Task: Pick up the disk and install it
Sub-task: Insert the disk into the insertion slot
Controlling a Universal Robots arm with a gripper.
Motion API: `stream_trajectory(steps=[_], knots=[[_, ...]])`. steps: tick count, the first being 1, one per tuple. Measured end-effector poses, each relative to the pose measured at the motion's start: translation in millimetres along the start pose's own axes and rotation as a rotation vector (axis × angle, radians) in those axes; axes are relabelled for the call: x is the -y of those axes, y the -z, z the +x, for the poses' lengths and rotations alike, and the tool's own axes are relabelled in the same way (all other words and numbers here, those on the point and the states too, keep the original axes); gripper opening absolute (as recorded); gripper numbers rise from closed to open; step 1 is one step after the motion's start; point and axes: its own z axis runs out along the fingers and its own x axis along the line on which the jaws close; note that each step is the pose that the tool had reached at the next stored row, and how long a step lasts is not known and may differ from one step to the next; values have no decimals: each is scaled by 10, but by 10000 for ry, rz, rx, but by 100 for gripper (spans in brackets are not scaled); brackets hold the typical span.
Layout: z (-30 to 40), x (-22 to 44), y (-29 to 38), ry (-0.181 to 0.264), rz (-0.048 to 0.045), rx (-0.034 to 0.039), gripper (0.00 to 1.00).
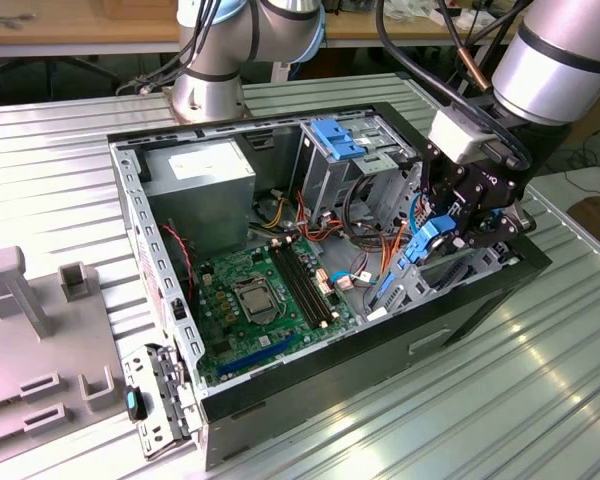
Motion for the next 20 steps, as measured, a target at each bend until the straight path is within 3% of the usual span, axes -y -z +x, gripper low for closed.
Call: stream_trajectory(steps=[8,10,20], knots=[[0,0,-1,0,1,-2,37],[1,0,-4,0,1,5,44],[0,0,-3,0,0,0,44]])
